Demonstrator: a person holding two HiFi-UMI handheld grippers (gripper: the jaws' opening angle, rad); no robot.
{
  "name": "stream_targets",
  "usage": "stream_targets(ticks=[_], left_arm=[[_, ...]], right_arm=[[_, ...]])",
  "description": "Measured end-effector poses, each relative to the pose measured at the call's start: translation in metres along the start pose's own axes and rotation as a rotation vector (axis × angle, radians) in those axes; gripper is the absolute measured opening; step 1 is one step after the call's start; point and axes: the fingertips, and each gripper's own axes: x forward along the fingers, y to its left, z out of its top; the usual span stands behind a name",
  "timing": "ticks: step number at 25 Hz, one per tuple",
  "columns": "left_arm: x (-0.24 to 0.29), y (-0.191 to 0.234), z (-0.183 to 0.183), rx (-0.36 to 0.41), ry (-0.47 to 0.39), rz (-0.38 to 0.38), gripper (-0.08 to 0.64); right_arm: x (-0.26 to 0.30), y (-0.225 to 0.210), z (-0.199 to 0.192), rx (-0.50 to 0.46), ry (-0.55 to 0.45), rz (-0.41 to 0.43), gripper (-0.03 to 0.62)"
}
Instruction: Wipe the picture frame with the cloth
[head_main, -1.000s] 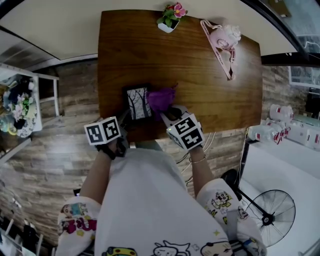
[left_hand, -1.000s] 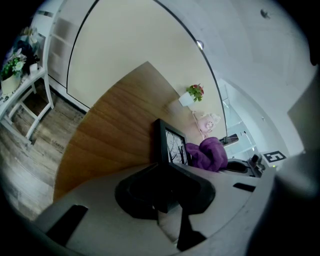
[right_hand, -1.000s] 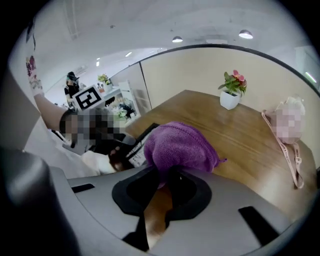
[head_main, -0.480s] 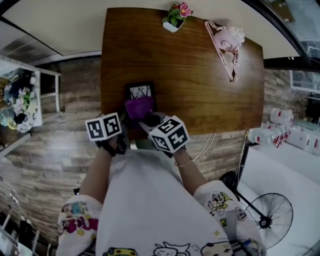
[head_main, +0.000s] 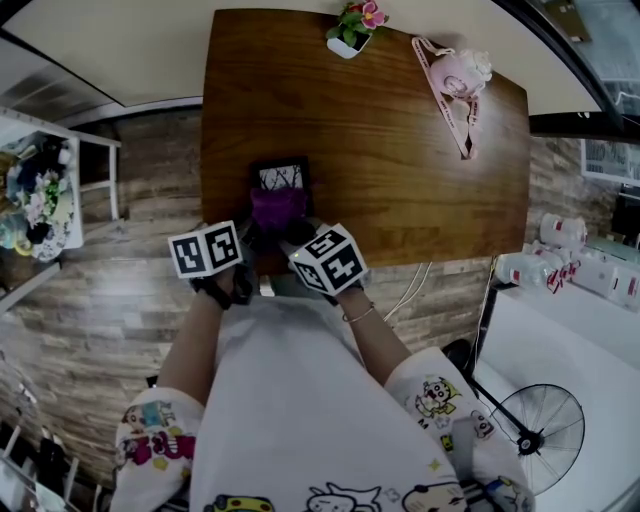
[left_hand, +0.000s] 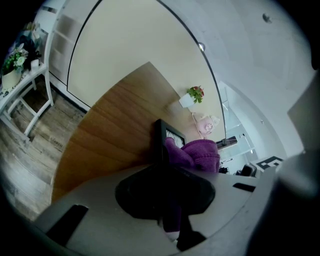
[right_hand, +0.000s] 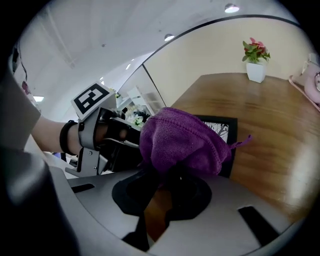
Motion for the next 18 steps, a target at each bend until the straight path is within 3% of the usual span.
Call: stream_targets(ticks=[18], left_arm=[[-0.001, 0.0, 0.001, 0.011, 0.001, 0.005, 0.054]], right_arm=[[-0.037, -0.043, -0.018, -0.021, 0.027, -0.128, 0.048]])
